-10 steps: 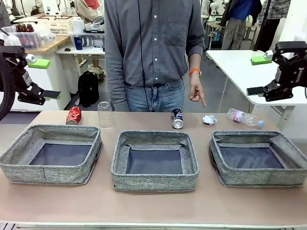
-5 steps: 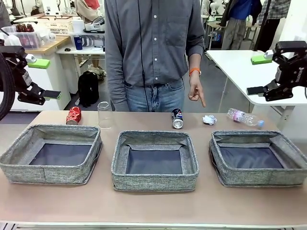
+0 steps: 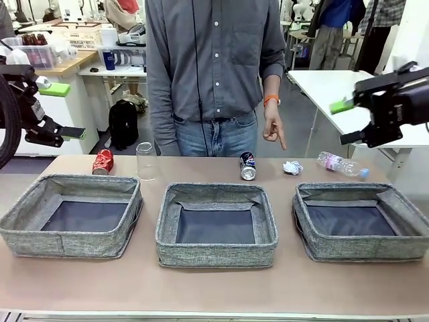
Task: Sort the waste into the appropriate baskets.
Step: Pick up the waste item pointed out by the person.
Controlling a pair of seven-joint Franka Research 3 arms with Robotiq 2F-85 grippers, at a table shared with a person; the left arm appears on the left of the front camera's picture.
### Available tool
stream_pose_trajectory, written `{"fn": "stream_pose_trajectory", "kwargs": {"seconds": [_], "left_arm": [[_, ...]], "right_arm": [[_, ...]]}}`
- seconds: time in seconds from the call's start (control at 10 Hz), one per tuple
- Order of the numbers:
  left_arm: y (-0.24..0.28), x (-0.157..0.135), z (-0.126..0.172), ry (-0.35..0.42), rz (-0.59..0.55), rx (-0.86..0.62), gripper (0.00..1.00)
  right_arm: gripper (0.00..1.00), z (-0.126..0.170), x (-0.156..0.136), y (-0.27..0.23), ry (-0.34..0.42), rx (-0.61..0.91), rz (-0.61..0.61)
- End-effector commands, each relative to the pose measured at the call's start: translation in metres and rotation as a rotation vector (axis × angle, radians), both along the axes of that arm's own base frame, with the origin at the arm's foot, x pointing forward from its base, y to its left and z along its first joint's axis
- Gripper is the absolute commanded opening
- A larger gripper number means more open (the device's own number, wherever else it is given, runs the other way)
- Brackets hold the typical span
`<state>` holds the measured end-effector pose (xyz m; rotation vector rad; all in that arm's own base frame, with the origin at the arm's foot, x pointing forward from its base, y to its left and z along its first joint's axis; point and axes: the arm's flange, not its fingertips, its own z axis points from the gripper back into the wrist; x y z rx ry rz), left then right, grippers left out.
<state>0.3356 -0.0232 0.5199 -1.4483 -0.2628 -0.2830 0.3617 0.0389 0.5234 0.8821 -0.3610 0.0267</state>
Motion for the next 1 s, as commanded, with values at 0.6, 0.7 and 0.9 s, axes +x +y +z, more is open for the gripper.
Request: {"fn": "stream_pose_trajectory", "kwargs": {"seconds": [0.6, 0.7, 0.9], "left_arm": [[-0.002, 0.002, 0.003, -0.024, -0.002, -0.024, 1.0], [-0.002, 0.002, 0.003, -0.024, -0.002, -0.024, 1.0], [-0.002, 0.002, 0.003, -0.024, -0.002, -0.024, 1.0]], "right_arm": [[1.0, -0.031, 0.055, 0.018, -0.052, -0.476, -0.131], [1.0, -0.031, 0.055, 0.018, -0.052, -0.476, -0.131], [1.0, -0.035, 0.08, 0.018, -0.093, -0.498, -0.16]]}}
